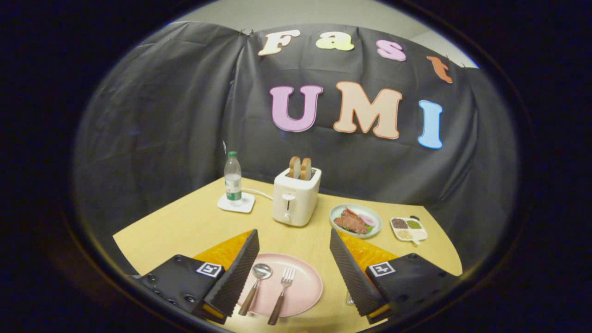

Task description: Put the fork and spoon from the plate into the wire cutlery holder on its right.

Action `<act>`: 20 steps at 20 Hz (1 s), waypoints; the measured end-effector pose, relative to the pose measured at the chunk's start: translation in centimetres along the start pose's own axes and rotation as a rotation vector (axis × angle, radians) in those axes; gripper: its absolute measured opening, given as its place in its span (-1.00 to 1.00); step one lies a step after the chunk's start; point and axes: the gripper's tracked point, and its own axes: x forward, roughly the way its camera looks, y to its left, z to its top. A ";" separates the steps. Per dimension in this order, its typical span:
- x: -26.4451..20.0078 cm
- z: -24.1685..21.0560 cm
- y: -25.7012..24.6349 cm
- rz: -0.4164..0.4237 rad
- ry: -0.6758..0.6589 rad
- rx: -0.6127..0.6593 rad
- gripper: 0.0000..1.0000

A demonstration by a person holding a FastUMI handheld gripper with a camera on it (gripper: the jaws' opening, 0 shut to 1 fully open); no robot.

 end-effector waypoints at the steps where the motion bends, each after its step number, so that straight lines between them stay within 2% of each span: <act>1: 0.2 -0.8 0.3 0.008 0.024 0.002 0.97; 12: 2.0 -11.9 1.7 0.041 0.326 0.031 0.98; 18: 2.5 -16.0 1.6 0.036 0.432 -0.020 0.98; 19: 2.6 -16.5 1.6 0.041 0.447 -0.025 0.96; 20: 2.9 -17.0 1.7 0.040 0.457 -0.030 0.86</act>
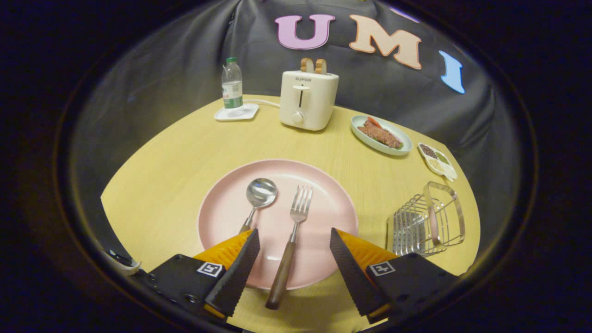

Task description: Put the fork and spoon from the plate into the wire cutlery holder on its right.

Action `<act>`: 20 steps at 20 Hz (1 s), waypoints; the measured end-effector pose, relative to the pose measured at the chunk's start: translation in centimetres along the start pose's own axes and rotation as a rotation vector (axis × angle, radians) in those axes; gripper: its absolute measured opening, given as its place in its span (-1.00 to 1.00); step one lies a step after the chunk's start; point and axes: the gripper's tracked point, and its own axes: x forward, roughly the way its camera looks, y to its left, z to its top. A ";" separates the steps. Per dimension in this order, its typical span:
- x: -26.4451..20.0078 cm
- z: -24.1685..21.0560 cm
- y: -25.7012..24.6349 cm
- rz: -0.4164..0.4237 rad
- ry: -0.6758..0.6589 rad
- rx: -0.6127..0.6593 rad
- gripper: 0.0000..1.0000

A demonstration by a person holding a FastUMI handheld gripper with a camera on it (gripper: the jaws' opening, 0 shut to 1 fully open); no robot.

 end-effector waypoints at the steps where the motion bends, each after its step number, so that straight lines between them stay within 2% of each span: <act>1: 0.3 -0.3 0.0 -0.002 0.011 0.000 0.75; 15: 1.5 -1.1 -0.1 -0.005 0.093 0.032 -0.71; 17: 1.4 -0.9 -0.2 -0.003 0.097 0.041 -0.72; 18: 1.4 -0.9 -0.1 0.004 0.100 0.044 -0.84; 20: 1.1 -0.8 0.2 0.026 0.108 0.044 -0.84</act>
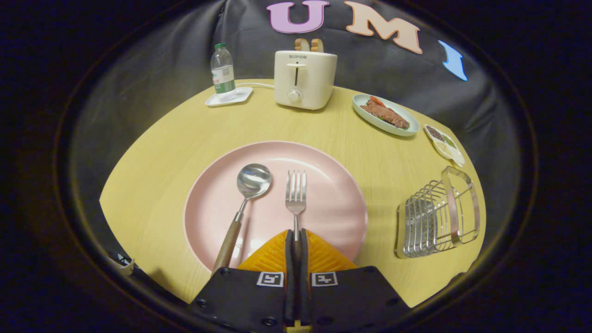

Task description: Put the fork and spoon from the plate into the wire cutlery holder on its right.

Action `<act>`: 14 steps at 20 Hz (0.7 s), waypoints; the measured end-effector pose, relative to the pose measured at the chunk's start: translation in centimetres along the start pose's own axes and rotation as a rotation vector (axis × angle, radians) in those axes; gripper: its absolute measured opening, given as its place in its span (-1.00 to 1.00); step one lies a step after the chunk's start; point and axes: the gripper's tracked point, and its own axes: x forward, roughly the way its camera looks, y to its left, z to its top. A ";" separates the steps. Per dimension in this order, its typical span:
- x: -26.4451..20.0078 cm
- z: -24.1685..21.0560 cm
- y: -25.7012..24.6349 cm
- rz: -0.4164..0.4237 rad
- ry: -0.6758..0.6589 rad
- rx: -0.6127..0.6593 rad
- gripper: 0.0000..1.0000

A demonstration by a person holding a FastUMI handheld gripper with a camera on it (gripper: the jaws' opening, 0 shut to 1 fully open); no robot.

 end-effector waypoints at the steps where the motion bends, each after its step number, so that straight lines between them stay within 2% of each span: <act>1: -0.2 0.0 -0.2 0.001 0.006 -0.006 -0.84; 14: -5.5 4.3 -4.1 0.061 -0.009 -0.009 -0.84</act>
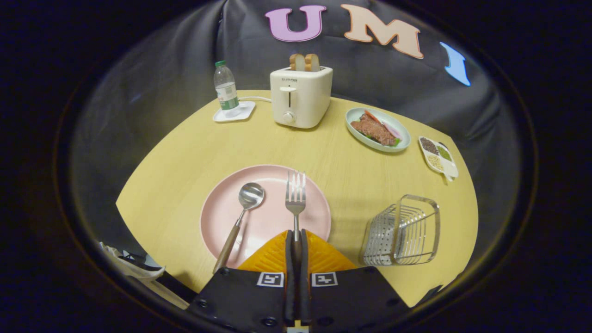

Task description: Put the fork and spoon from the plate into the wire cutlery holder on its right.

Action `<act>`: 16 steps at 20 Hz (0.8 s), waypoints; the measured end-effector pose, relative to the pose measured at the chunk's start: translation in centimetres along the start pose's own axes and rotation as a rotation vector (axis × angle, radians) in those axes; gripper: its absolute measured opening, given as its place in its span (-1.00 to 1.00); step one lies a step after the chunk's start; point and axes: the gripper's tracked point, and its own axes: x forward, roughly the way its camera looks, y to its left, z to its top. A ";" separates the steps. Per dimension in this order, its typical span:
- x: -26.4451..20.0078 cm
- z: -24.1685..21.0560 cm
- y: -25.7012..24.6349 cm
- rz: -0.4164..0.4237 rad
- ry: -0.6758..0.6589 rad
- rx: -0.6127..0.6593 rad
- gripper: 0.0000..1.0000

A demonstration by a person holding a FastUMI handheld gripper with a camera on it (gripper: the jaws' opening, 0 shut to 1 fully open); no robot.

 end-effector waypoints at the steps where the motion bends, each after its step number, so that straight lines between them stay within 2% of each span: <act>1: -0.5 0.2 -0.5 0.005 0.003 0.001 -0.84; 6: -2.9 1.0 -3.9 0.017 0.030 -0.001 -0.84; 12: -5.3 0.8 -10.2 -0.029 0.074 -0.102 -0.84; 16: -6.7 -0.5 -12.3 0.008 0.109 -0.113 -0.85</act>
